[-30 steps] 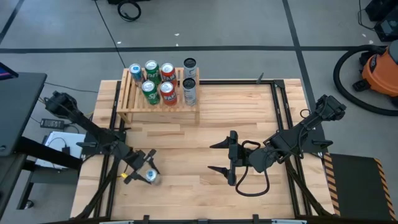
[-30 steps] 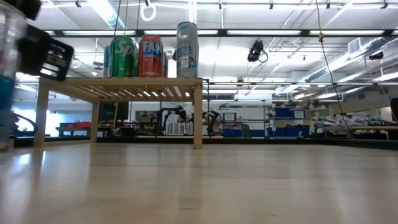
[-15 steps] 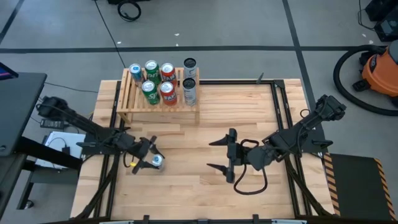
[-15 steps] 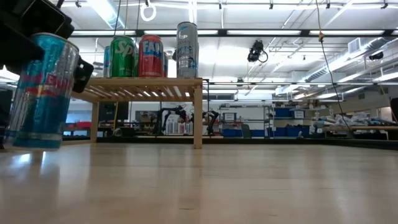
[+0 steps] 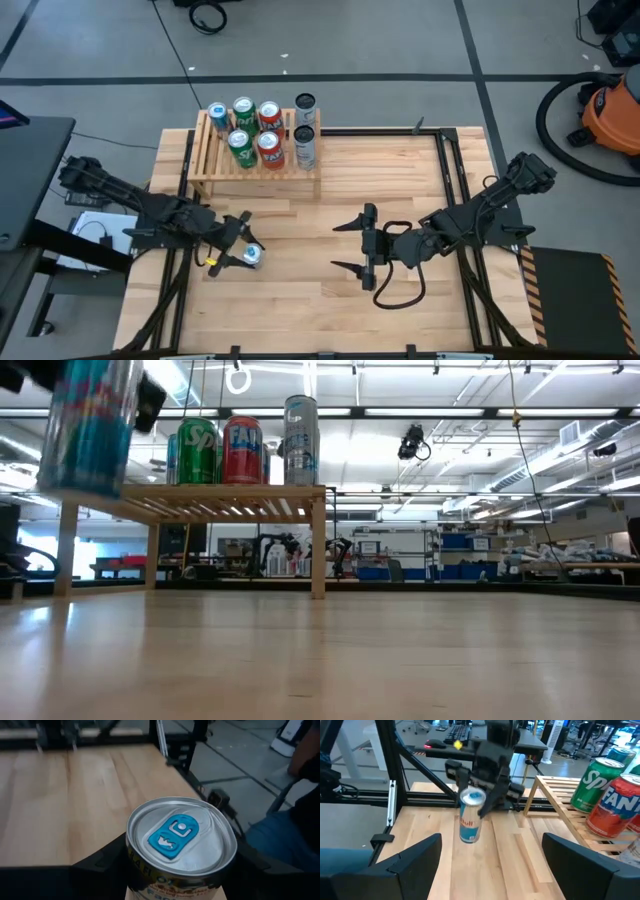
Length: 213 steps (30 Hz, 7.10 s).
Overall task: Place canned beverage on shelf
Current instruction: Put the blue soda can on the shelf
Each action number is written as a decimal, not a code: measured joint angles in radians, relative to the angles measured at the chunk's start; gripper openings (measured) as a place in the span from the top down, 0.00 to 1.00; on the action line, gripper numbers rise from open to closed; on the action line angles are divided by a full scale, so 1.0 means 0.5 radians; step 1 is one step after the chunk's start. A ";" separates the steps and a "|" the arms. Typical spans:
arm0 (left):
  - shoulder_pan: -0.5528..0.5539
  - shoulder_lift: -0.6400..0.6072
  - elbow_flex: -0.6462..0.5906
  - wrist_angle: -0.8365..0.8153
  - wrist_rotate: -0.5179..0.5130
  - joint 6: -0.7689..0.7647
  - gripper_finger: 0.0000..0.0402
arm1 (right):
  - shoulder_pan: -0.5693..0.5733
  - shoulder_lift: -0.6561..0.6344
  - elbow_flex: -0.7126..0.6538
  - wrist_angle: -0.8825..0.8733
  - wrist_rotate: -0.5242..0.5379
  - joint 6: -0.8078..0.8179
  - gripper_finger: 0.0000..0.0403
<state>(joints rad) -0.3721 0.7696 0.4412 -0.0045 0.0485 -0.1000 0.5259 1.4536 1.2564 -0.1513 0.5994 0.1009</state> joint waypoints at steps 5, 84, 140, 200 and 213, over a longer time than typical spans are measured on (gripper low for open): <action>0.000 -0.012 0.209 -0.262 -0.226 0.070 0.40 | -0.037 0.000 0.000 0.000 -0.115 -0.012 0.12; 0.001 -1.122 0.522 -1.166 -2.307 0.081 0.40 | -0.223 -0.001 0.000 0.018 -0.611 -0.111 0.12; 1.155 -0.574 0.508 -1.078 -0.476 0.121 0.40 | -0.260 -0.001 0.001 -0.025 -0.628 -0.224 0.12; 2.035 -0.462 0.674 -1.263 -0.593 -0.129 0.40 | -0.301 -0.001 0.001 -0.068 -0.685 -0.193 0.12; 2.035 -0.468 0.674 -1.258 -0.589 -0.095 0.40 | -0.301 -0.001 0.000 -0.069 -0.685 -0.193 0.12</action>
<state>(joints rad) 0.6453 0.5354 0.7780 -0.6335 -0.2462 -0.1475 0.3756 1.4532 1.2564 -0.1860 0.2569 0.0043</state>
